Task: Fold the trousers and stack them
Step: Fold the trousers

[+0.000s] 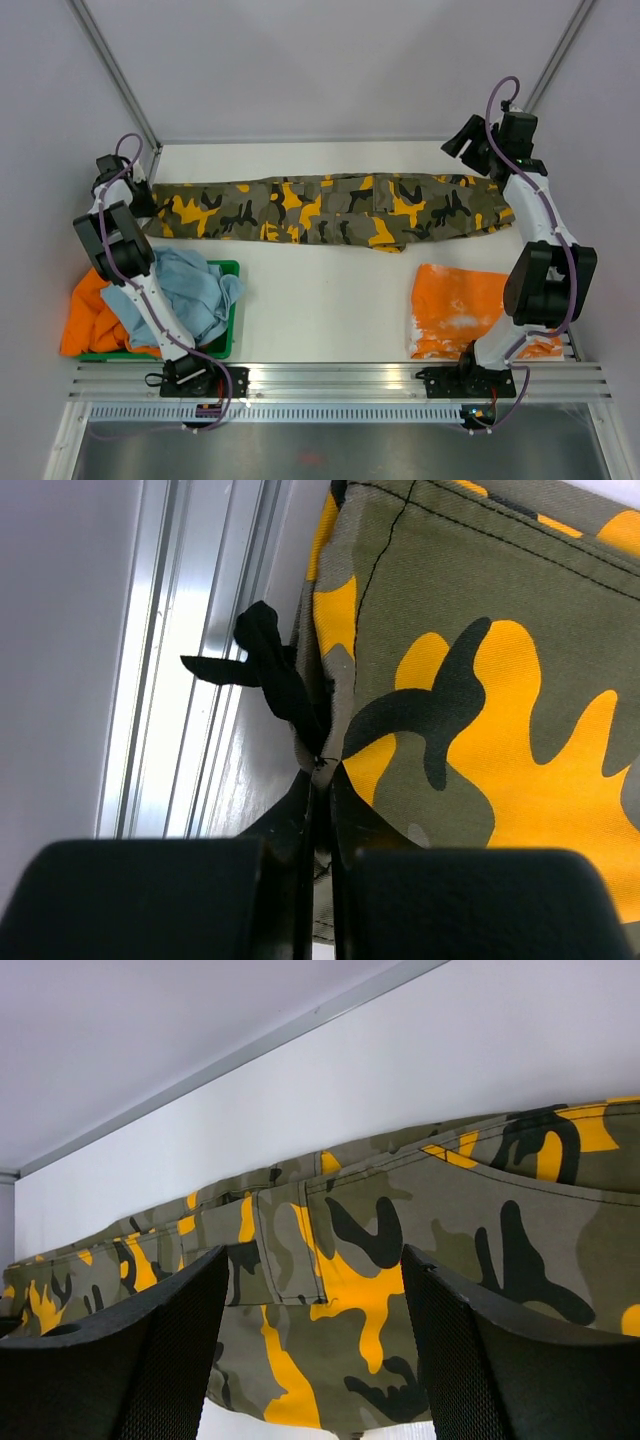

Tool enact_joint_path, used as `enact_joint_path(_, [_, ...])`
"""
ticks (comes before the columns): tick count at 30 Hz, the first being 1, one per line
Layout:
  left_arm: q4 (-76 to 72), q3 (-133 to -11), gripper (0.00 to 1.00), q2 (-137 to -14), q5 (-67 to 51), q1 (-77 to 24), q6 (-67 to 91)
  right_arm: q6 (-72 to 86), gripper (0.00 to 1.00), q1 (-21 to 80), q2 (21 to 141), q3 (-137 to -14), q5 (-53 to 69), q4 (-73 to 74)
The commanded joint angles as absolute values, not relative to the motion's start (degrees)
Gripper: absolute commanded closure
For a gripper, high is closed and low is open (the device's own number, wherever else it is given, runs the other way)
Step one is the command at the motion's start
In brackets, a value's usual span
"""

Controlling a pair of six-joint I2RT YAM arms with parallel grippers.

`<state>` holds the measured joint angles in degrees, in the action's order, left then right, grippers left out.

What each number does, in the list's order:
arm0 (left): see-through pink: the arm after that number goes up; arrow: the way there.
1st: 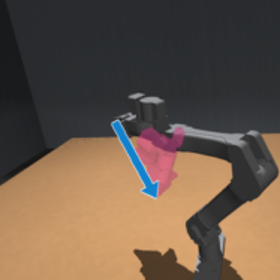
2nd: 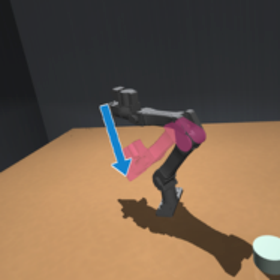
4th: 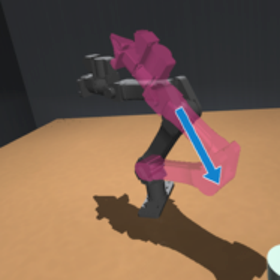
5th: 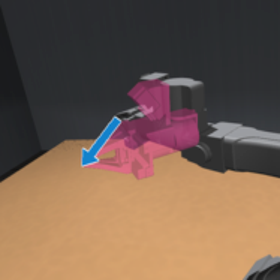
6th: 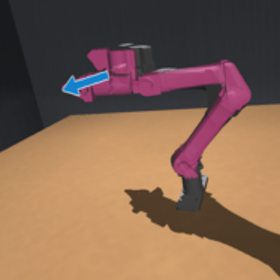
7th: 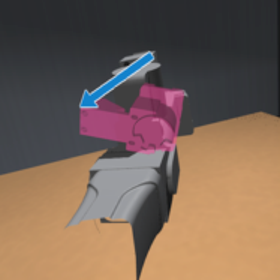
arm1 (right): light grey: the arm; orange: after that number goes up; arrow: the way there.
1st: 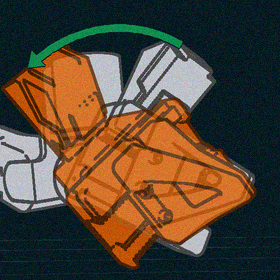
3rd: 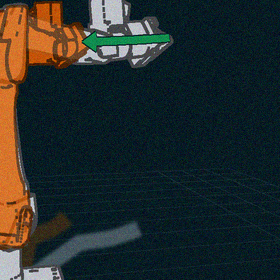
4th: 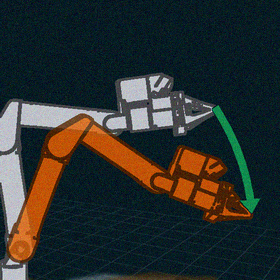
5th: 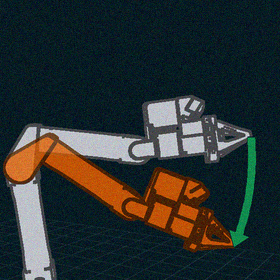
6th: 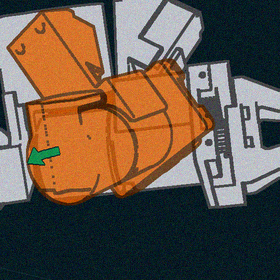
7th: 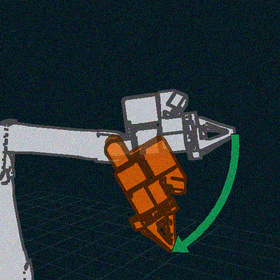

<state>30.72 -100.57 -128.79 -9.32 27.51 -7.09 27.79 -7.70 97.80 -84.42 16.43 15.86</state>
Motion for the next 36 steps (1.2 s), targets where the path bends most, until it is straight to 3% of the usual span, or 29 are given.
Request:
enact_joint_path(1, [26.65,-96.87,0.98,-122.53,-6.6,27.42,-7.21,25.84,0.24,-7.56,93.79,-83.59,13.54,17.93])
enact_joint_path(6, [21.99,-93.61,0.98,-111.74,-4.22,27.07,-6.77,25.31,0.24,-7.65,91.76,-79.72,12.74,18.19])
enact_joint_path(11, [12.75,-85.18,0.98,-102.05,-12.03,25.85,-1.61,24.7,0.24,-7.56,88.77,-73.57,13.62,17.05])
enact_joint_path(20, [15.03,-83.24,0.98,-94.84,-2.2,7.66,1.84,27.07,0.23,-7.56,84.99,-59.69,14.85,13.89])
enact_joint_path(28, [22.33,-85.51,0.98,-94.39,7.2,-11.4,16.96,26.81,0.23,-7.56,83.41,-53.71,17.49,10.82])
enact_joint_path(36, [21.97,-96.84,0.98,-105.18,10.79,-29.16,21.44,26.8,0.16,-7.73,85.69,-55.72,16.43,14.23])
